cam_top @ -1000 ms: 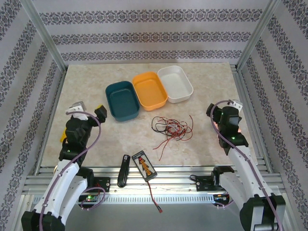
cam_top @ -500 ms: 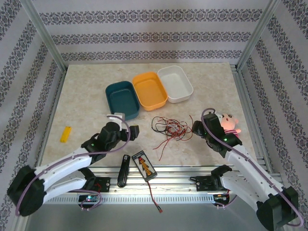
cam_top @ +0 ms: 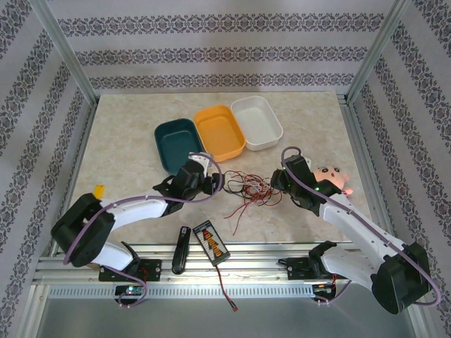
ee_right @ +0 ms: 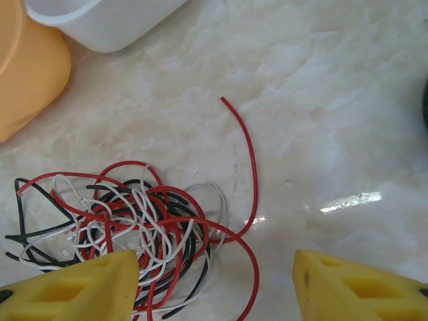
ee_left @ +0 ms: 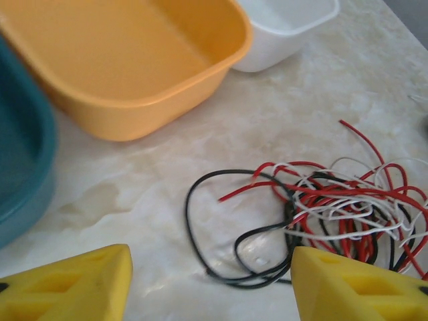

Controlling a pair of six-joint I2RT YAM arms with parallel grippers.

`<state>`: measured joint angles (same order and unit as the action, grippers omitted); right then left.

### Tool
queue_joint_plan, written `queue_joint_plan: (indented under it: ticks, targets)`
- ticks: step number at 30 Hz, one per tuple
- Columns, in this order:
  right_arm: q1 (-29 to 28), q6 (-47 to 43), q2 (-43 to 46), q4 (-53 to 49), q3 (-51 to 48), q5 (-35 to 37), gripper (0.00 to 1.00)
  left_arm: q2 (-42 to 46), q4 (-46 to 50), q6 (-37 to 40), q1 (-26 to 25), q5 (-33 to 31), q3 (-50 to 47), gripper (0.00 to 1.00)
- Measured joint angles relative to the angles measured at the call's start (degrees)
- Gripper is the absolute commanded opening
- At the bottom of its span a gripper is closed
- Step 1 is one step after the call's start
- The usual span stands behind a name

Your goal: Untangle the cables

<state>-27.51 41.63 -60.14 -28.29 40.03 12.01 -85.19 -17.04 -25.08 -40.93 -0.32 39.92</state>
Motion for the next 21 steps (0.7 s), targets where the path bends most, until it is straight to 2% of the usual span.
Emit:
queue_joint_plan:
  ticks: [4,10,21]
  targets:
    - [-0.9,0.0,-1.5,1.0,0.2,-0.9,0.60,-6.9,-0.2,2.1,-0.3,3.5,4.3,0.57]
    - [-1.3,0.0,-3.0,2.1,0.6,-1.2,0.60,-15.1,1.3,7.0,-0.3,8.3,9.8,0.44]
    - [-1.3,0.0,-3.9,3.3,0.6,-1.8,0.60,-16.9,2.4,9.7,-0.2,9.8,10.2,0.35]
